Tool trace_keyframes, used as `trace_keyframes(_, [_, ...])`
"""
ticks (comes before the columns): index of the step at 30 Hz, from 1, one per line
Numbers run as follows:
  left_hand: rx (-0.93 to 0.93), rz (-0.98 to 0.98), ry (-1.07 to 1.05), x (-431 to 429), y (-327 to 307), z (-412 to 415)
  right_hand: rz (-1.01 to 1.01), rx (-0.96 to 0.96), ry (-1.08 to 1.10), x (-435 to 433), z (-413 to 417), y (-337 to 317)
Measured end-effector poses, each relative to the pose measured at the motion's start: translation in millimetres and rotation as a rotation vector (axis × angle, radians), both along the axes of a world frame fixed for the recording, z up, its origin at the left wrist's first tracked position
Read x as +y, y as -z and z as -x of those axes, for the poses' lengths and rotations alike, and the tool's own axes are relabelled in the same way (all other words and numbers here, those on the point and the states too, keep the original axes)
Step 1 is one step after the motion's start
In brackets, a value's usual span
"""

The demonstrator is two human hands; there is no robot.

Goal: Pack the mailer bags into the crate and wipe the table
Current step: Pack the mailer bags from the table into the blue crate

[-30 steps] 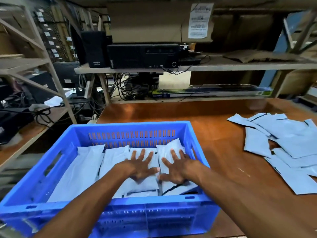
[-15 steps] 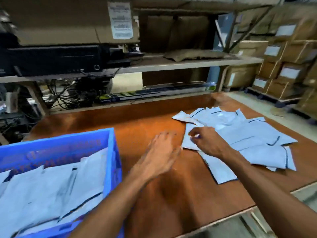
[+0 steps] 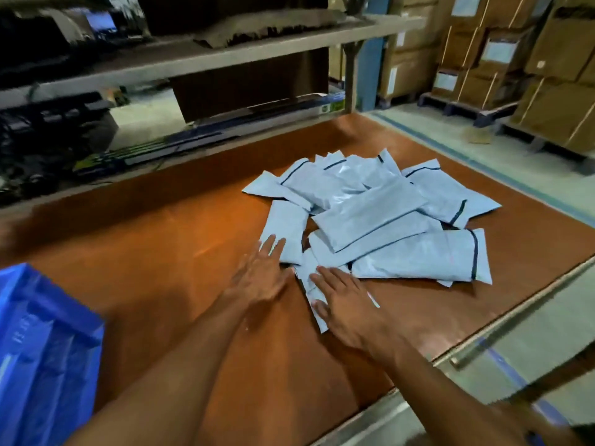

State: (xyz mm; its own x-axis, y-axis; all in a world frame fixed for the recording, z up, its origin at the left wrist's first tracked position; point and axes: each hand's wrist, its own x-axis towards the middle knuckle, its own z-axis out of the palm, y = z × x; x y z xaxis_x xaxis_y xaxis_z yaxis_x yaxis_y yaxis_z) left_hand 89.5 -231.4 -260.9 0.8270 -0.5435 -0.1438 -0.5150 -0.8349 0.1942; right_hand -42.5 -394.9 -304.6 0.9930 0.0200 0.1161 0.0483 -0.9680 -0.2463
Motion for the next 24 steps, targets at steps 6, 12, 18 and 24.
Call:
trace_keyframes(6, [0.045, -0.102, 0.034, -12.1, 23.1, -26.4, 0.099, -0.040, 0.051, 4.6, -4.1, 23.8])
trace_keyframes(12, [-0.066, -0.097, -0.004, 15.2, 23.6, -0.8, 0.175, 0.035, 0.069, 9.2, -5.8, 19.3])
trace_keyframes(18, [-0.087, -0.062, -0.087, 84.8, 22.7, 58.5, 0.214, -0.002, 0.073, 31.2, 0.2, 26.0])
trace_keyframes(24, [-0.073, -0.012, -0.219, 150.4, 14.1, 130.9, 0.278, -0.141, -0.140, 89.3, 26.2, 24.9])
